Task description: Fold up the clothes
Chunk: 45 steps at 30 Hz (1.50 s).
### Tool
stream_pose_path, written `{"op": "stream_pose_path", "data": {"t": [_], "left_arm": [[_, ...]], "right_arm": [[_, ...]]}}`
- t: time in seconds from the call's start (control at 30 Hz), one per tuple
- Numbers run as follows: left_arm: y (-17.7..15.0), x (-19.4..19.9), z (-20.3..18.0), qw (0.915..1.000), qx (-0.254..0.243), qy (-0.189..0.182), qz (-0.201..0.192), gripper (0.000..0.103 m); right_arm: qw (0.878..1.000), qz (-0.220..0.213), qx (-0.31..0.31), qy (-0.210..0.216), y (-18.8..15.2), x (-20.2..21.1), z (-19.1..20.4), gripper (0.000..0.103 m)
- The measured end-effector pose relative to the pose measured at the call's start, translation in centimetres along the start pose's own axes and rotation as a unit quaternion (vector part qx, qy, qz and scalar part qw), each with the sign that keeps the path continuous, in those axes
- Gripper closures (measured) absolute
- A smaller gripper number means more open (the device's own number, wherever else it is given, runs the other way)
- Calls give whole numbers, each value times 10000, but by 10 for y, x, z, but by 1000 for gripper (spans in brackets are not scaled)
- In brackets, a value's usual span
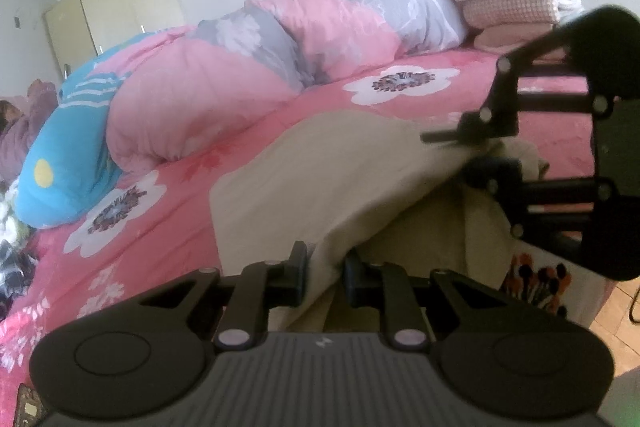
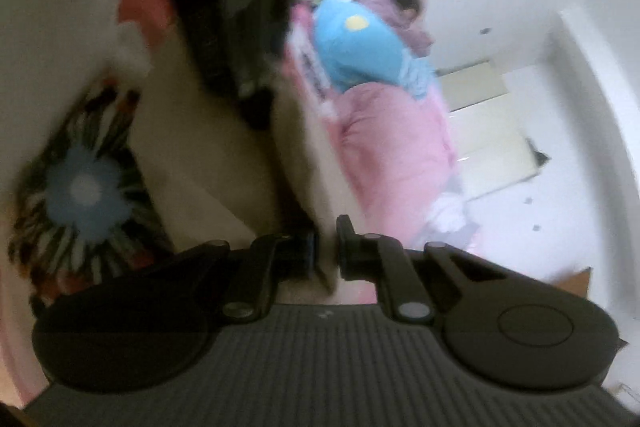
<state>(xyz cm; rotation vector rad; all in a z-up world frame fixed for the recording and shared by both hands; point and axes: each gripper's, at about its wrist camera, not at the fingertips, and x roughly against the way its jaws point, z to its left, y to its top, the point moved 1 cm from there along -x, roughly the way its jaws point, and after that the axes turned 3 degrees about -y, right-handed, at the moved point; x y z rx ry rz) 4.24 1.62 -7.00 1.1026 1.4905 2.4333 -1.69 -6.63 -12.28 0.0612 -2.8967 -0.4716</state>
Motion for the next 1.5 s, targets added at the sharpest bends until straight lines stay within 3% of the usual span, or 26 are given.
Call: {"op": "stream_pose_path", "data": {"t": [0.1, 0.17, 0.3, 0.37, 0.53, 0.6, 0.7, 0.73, 0.8, 0.87, 0.97, 1.03, 1.13, 1.17, 1.33, 1.5], "left_arm": [[0, 0, -2, 9999, 12, 39, 97, 75], [-1, 3, -3, 9999, -4, 68, 145, 63], [-1, 15, -3, 9998, -97, 140, 143, 53], [2, 18, -4, 9996, -213, 126, 150, 38], [18, 10, -12, 9977, -644, 98, 206, 35], [23, 3, -17, 9967, -773, 9, 225, 38], [29, -8, -17, 9969, -694, -200, 301, 65], [30, -11, -15, 9972, -589, -309, 343, 78], [32, -15, -10, 9975, -440, -411, 379, 84], [33, -17, -8, 9976, -363, -450, 393, 87], [35, -19, -4, 9972, -311, -529, 424, 89], [37, -20, -1, 9968, -293, -595, 453, 89], [40, -22, 3, 9960, -267, -694, 496, 90], [41, -22, 4, 9957, -258, -727, 511, 90], [46, -25, 8, 9945, -260, -817, 598, 90], [48, -26, 8, 9942, -236, -824, 646, 90]], "right_arm": [[9995, 117, 267, 110, -4, -7, 13, 92], [9987, 7, 508, -6, -6, -6, 21, 90], [9997, -5, -13, 223, -4, -3, 4, 89], [9996, -36, -119, 262, -4, -2, 1, 88], [9991, -124, -276, 284, -7, -3, -3, 88], [9986, -145, -413, 306, -9, -4, -6, 88], [9971, -155, -653, 372, -14, -3, -11, 88], [9964, -158, -727, 395, -16, -2, -13, 88], [9944, -163, -935, 475, -20, -2, -18, 87], [9889, -184, -1330, 630, -23, 0, -29, 76], [9656, -371, -2328, 1095, -40, 12, -59, 58], [9399, -492, -3072, 1406, -56, 22, -80, 56], [9077, -761, -3647, 1930, -75, 40, -93, 57], [9072, -840, -3561, 2077, -75, 46, -89, 58], [9295, -1101, -2477, 2500, -60, 59, -56, 60], [9378, -1246, -1911, 2617, -42, 38, -41, 70]]}}
